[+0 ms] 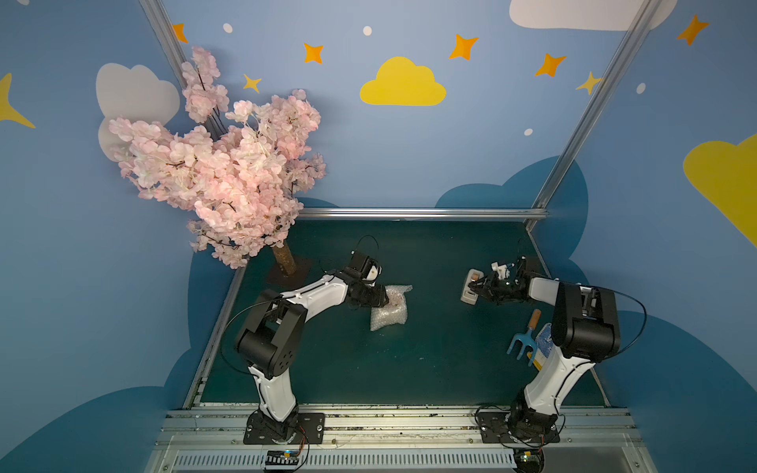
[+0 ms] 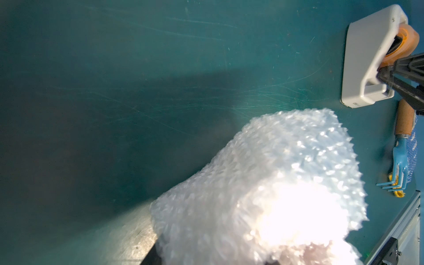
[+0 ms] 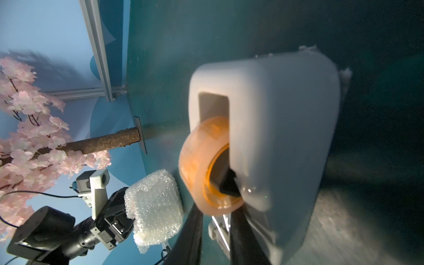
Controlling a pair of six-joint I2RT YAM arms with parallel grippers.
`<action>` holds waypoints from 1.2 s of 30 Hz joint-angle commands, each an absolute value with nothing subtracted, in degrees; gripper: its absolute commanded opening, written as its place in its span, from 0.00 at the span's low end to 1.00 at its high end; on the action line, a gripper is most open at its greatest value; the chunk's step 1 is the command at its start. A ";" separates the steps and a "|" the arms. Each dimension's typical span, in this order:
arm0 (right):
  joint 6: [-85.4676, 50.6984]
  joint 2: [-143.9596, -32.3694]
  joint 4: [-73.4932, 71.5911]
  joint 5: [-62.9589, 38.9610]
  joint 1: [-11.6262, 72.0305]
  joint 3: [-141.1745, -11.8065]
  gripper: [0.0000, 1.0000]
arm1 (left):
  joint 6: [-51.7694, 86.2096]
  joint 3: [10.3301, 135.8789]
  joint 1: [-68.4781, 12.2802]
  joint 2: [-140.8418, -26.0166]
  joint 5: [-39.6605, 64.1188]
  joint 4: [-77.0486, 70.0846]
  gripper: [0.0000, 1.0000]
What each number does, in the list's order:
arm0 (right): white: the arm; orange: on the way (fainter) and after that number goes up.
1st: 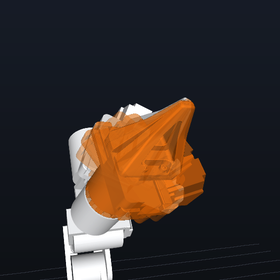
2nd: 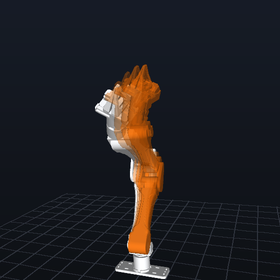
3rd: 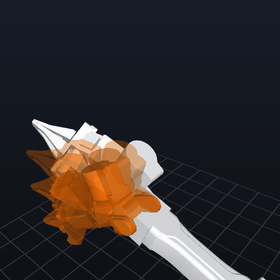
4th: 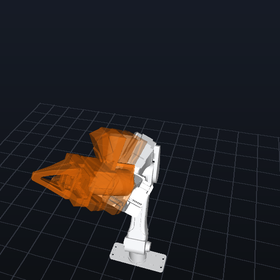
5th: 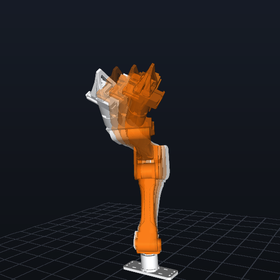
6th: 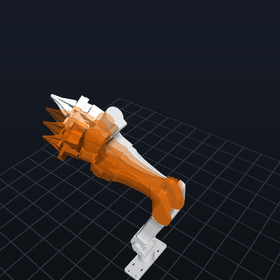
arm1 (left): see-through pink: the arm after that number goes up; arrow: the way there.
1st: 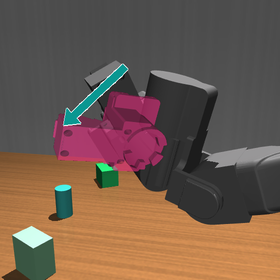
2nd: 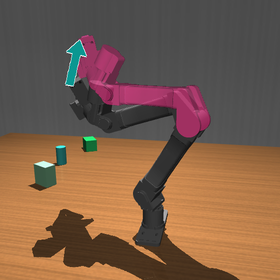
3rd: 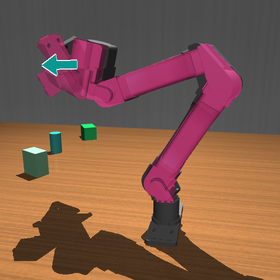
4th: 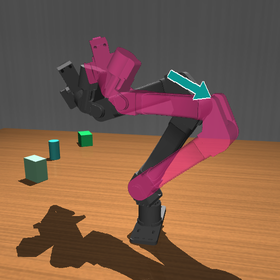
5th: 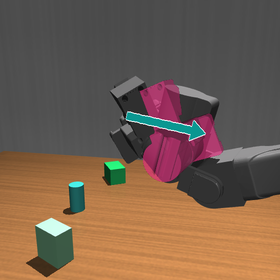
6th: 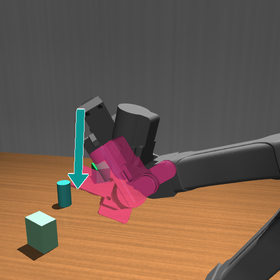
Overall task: Wrap mugs in bubble wrap
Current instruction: Tear off the tape using the Tape Cutter.
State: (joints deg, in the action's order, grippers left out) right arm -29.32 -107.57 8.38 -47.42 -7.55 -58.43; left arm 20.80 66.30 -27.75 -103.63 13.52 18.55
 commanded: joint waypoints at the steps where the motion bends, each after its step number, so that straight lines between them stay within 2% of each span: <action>1: -29.83 -108.89 7.47 -45.79 -7.29 -56.98 0.17 | 20.30 64.78 -27.80 -104.70 12.89 21.10 0.50; 7: -31.21 -107.33 6.04 -46.66 -7.42 -56.45 0.00 | 20.32 64.78 -27.81 -104.68 12.87 21.32 0.50; 21: -40.07 -101.71 -9.00 -54.76 -7.79 -51.29 0.00 | 20.30 65.04 -27.88 -104.68 13.00 21.12 0.49; 29: -39.52 -99.05 -7.12 -53.65 -7.48 -49.45 0.00 | 20.26 65.05 -27.78 -104.68 13.01 21.10 0.49; 36: -34.96 -94.94 3.77 -49.00 -6.76 -48.35 0.00 | 20.26 65.04 -27.79 -104.67 13.01 21.06 0.49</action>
